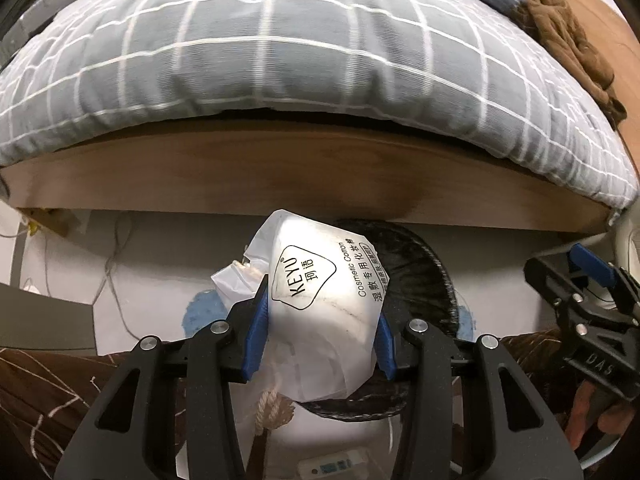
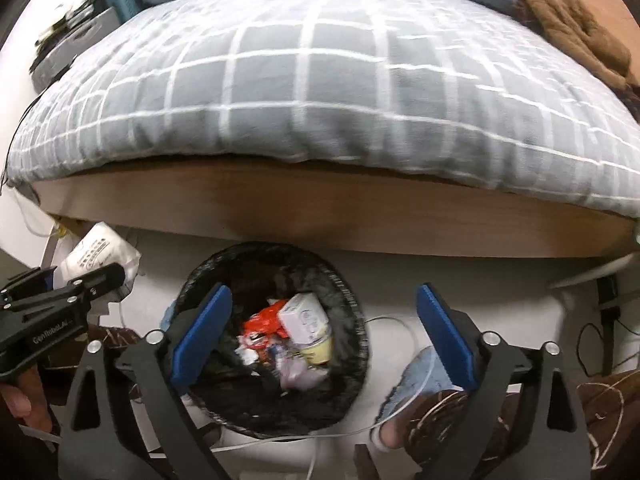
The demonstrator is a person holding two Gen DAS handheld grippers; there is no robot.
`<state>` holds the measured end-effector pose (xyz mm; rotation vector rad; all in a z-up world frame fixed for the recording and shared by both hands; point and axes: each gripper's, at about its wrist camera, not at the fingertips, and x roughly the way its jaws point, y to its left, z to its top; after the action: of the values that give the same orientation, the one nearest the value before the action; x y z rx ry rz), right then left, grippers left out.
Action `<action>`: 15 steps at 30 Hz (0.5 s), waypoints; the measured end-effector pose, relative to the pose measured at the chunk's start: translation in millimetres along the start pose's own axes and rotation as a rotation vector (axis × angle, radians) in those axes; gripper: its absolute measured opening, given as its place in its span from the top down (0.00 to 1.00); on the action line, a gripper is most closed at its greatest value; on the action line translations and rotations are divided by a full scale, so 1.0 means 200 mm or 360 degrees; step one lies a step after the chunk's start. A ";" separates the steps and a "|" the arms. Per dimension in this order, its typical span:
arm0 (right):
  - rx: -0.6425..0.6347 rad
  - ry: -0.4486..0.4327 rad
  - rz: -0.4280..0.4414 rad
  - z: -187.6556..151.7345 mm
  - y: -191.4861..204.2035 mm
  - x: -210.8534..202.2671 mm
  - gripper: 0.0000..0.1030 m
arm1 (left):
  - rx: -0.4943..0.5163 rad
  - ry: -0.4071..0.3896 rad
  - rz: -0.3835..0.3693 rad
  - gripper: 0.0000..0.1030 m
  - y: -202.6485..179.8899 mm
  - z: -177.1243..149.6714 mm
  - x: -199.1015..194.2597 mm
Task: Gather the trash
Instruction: 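Lower the white cotton-pad bag into the bin and open the left tool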
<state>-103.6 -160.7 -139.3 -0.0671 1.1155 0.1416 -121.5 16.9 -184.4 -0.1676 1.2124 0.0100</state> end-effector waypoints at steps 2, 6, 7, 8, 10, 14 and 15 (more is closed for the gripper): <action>0.0026 -0.0011 -0.0030 -0.01 -0.06 -0.02 0.08 | 0.0022 0.0006 -0.0020 0.58 -0.05 0.00 0.01; 0.0081 -0.0034 -0.0093 -0.02 -0.17 -0.05 0.07 | 0.0084 0.0012 -0.0048 0.58 -0.16 0.00 0.03; 0.0090 -0.0040 -0.0101 -0.02 -0.19 -0.06 0.07 | 0.0101 0.0014 -0.0052 0.58 -0.18 0.00 0.04; 0.0099 -0.0048 -0.0110 -0.02 -0.21 -0.06 0.07 | 0.0124 0.0018 -0.0055 0.58 -0.22 -0.01 0.05; 0.0117 -0.0062 -0.0128 -0.01 -0.25 -0.08 0.07 | 0.0146 0.0022 -0.0071 0.58 -0.27 -0.01 0.06; 0.0139 -0.0083 -0.0157 -0.01 -0.30 -0.10 0.07 | 0.0173 0.0002 -0.0082 0.58 -0.33 -0.01 0.06; 0.0145 -0.0089 -0.0160 -0.01 -0.30 -0.09 0.07 | 0.0175 -0.0003 -0.0082 0.57 -0.34 -0.01 0.06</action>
<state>-105.3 -222.5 -124.7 -0.0375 1.0593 0.0030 -112.2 -52.2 -186.7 -0.1028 1.2032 -0.1011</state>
